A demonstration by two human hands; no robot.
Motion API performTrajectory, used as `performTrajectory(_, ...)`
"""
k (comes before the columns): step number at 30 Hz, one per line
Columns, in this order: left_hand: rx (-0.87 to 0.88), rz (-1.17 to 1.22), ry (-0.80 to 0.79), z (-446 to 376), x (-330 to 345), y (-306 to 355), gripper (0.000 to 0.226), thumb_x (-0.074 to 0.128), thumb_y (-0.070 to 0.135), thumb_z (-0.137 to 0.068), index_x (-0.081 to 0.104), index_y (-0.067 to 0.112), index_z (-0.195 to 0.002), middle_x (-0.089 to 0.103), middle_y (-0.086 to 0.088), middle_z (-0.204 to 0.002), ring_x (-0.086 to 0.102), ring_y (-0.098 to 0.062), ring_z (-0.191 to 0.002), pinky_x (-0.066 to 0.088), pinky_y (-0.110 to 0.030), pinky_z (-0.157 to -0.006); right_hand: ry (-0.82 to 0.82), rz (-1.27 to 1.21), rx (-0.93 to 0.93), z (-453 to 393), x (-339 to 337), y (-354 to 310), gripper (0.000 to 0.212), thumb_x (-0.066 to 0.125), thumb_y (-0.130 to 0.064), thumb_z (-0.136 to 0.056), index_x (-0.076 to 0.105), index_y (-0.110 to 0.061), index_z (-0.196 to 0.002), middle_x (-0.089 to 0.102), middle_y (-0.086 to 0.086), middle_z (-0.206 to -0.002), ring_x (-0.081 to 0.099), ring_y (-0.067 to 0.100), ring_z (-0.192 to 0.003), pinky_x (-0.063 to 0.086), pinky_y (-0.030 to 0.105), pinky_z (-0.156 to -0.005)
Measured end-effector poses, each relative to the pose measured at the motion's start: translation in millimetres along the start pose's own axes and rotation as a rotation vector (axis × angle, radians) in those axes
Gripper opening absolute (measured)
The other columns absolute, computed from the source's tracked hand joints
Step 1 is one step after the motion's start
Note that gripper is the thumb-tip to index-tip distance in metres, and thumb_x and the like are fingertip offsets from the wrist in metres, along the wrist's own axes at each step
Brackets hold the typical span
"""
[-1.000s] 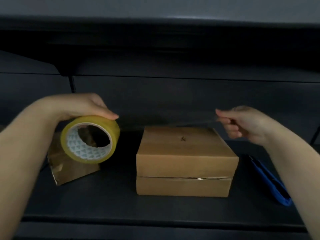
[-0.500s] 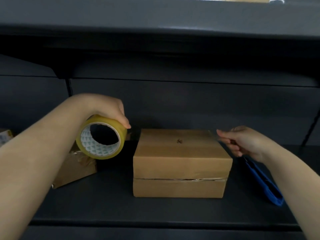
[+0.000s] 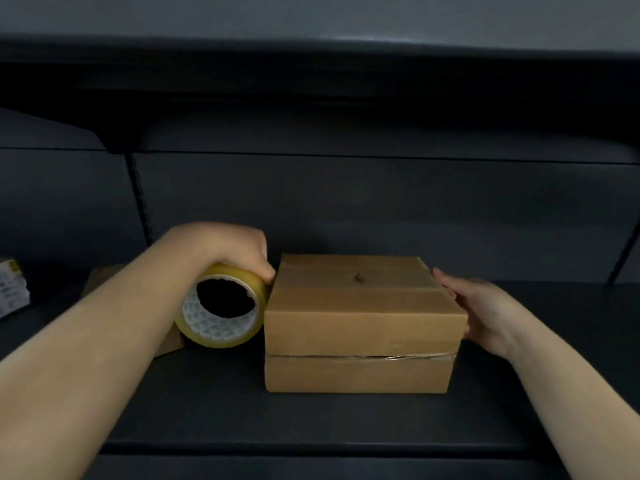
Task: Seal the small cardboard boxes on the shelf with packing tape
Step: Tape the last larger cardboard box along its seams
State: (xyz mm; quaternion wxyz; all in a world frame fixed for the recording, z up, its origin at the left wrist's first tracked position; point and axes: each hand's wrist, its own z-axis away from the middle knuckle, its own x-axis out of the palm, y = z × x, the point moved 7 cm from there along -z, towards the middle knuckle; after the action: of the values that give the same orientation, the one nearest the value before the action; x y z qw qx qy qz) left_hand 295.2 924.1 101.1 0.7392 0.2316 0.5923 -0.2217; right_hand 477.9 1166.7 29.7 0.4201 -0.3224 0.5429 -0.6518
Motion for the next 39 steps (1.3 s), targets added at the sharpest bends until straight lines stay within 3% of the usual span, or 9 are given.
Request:
performTrajectory(4,0.008,-0.043,0.030,-1.8,1.6,7.3,0.040,0.065,0.027,-0.078,0.041,0.017,-0.048,0.037,0.002,-0.048,0.033,-0.013,-0.043,0.024,-0.024,-0.043,0.061,-0.030,0.073,0.5,2.7,21.4,0.066,0.062,-0.057,-0.075,0.062,-0.001,-0.110,0.048,0.022,-0.122,0.057,0.038,-0.081,0.047,0.032,-0.062)
performTrajectory(6,0.004,-0.069,0.039,-1.4,0.4,6.7,0.037,0.064,0.026,-0.078,0.044,0.017,-0.048,0.039,0.002,-0.049,0.035,-0.013,-0.044,0.025,-0.024,-0.043,0.087,0.073,0.119,4.3,5.9,32.0,0.037,0.053,-0.044,-0.085,0.062,-0.008,-0.080,0.051,0.012,-0.063,0.050,0.027,-0.055,0.041,0.029,-0.054)
performTrajectory(12,-0.002,-0.107,0.033,-2.2,-0.1,9.6,0.029,0.067,0.032,-0.077,0.052,0.016,-0.057,0.048,0.000,-0.059,0.043,-0.013,-0.052,0.030,-0.024,-0.046,0.476,0.303,-0.410,22.7,-21.3,-52.5,0.025,0.053,-0.042,-0.090,0.057,-0.019,-0.079,0.058,0.003,-0.072,0.055,0.018,-0.065,0.042,0.029,-0.056)
performTrajectory(15,-0.016,-0.107,0.018,0.1,0.5,11.8,0.029,0.068,0.040,-0.076,0.056,0.018,-0.060,0.053,0.001,-0.064,0.047,-0.012,-0.057,0.033,-0.025,-0.047,0.074,0.679,-0.724,41.0,53.2,-111.7,0.062,0.060,-0.070,-0.065,0.051,-0.033,-0.113,0.058,-0.011,-0.112,0.054,0.005,-0.098,0.041,0.019,-0.073)
performTrajectory(20,-0.030,-0.133,0.044,3.9,-0.5,9.8,0.022,0.062,0.039,-0.077,0.062,0.018,-0.083,0.062,-0.003,-0.083,0.059,-0.017,-0.077,0.051,-0.031,-0.069,-0.580,1.380,-0.505,22.0,179.2,-85.5,0.119,0.068,-0.070,-0.060,-0.005,-0.034,-0.147,-0.001,-0.007,-0.158,0.007,0.016,-0.142,0.015,0.034,-0.109)
performTrajectory(24,0.045,-0.051,0.057,4.2,5.7,6.0,0.038,0.062,0.045,-0.075,0.065,0.019,-0.104,0.066,-0.005,-0.105,0.061,-0.020,-0.095,0.050,-0.038,-0.089,-0.667,1.454,-0.372,-3.1,193.2,-64.0,0.119,0.065,-0.068,-0.065,-0.012,-0.030,-0.146,-0.011,-0.006,-0.157,-0.004,0.019,-0.144,0.009,0.043,-0.115)
performTrajectory(29,0.109,0.306,0.066,11.8,14.0,-10.1,0.035,0.065,0.040,-0.081,0.059,0.021,-0.053,0.055,0.005,-0.052,0.051,-0.009,-0.052,0.041,-0.023,-0.053,-0.601,1.461,-0.484,-6.2,194.0,-60.5,0.110,0.065,-0.069,-0.061,0.001,-0.041,-0.146,-0.002,-0.006,-0.158,0.002,0.025,-0.143,0.009,0.051,-0.113)
performTrajectory(34,0.134,1.025,-0.094,43.5,35.2,-36.2,0.037,0.081,0.045,-0.055,0.078,0.020,-0.081,0.074,-0.006,-0.083,0.070,-0.011,-0.071,0.054,-0.022,-0.056,-0.612,1.319,-0.517,-0.7,194.6,-68.5,0.097,0.073,-0.060,-0.060,0.020,-0.046,-0.141,0.016,-0.008,-0.153,0.019,0.022,-0.137,0.029,0.035,-0.097)
performTrajectory(39,0.238,1.075,0.149,65.9,-9.7,-40.8,0.082,0.091,0.045,-0.024,0.071,0.010,-0.095,0.075,0.001,-0.070,0.070,-0.008,-0.064,0.054,-0.016,-0.055,-0.586,1.069,-0.578,8.3,177.5,-98.3,0.089,0.077,-0.051,-0.059,0.029,-0.051,-0.134,0.030,-0.013,-0.141,0.034,0.014,-0.125,0.038,0.026,-0.086)
